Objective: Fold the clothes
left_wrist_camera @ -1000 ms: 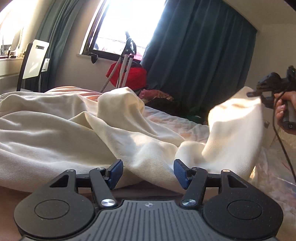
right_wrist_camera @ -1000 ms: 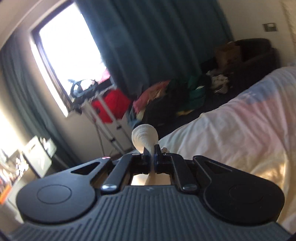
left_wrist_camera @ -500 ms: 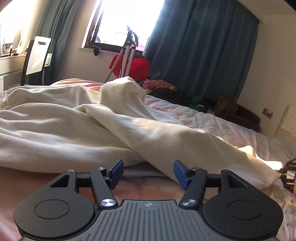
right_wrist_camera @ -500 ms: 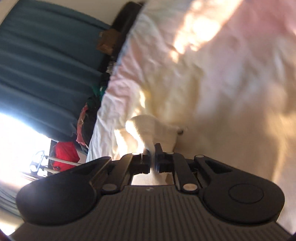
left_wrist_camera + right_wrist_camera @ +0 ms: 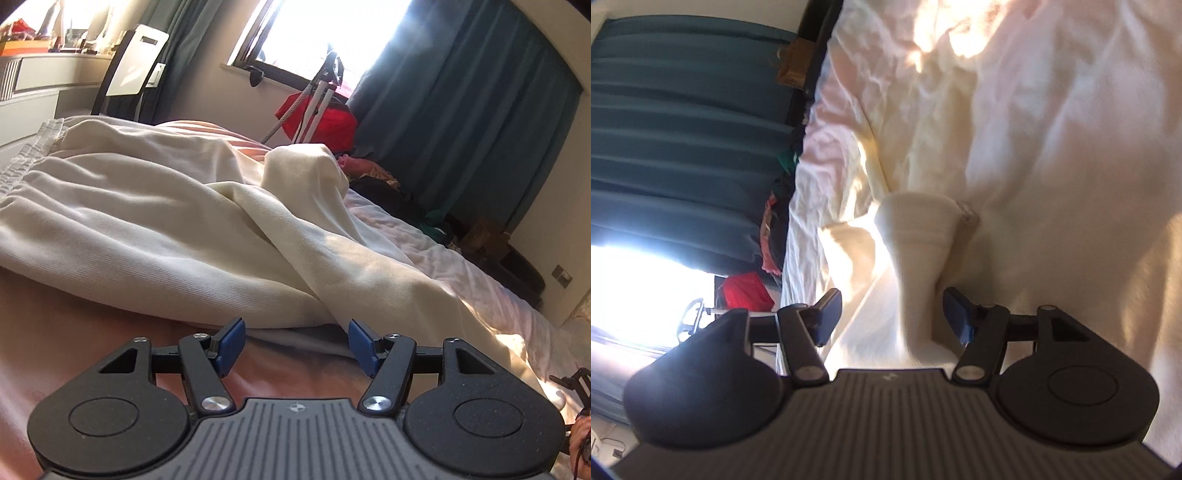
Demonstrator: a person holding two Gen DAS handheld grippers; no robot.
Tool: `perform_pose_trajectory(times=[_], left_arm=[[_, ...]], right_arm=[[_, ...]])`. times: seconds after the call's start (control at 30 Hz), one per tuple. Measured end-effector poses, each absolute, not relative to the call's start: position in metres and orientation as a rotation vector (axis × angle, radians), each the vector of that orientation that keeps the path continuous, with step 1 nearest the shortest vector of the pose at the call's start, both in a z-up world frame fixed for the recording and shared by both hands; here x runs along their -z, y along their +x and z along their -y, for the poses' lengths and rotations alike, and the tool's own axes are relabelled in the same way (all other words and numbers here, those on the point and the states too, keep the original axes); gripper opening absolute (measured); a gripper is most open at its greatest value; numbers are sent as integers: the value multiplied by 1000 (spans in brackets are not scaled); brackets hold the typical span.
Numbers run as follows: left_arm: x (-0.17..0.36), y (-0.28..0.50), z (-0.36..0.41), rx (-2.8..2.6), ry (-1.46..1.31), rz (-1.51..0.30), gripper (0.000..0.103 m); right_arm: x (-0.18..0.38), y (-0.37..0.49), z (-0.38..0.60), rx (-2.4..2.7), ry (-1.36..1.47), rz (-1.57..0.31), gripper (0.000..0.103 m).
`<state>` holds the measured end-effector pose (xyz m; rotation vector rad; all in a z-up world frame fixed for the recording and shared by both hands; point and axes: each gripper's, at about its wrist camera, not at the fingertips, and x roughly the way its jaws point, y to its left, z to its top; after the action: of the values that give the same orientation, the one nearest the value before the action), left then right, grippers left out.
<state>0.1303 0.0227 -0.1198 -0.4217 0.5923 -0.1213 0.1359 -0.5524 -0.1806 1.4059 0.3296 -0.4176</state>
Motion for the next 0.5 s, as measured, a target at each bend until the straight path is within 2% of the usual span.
perform_pose_trajectory(times=[0.1,0.17,0.27,0.37,0.5], left_arm=[[127,137,-40,84,-541,-640,75],[133,141,-54,55,-644,-682,78],[143,143,-81,19,-836,-729,81],[152,136,-114,1,-1053,-704,81],[160,121,-152,-91,-1275,-614,75]], right_arm=[[174,146,560,434,1298,-322,52],[171,152,562,465,1222,-358,9],[169,146,566,470,1240,-295,6],[149,142,569,490,1156,-214,5],[142,142,574,522,1096,-193,5]])
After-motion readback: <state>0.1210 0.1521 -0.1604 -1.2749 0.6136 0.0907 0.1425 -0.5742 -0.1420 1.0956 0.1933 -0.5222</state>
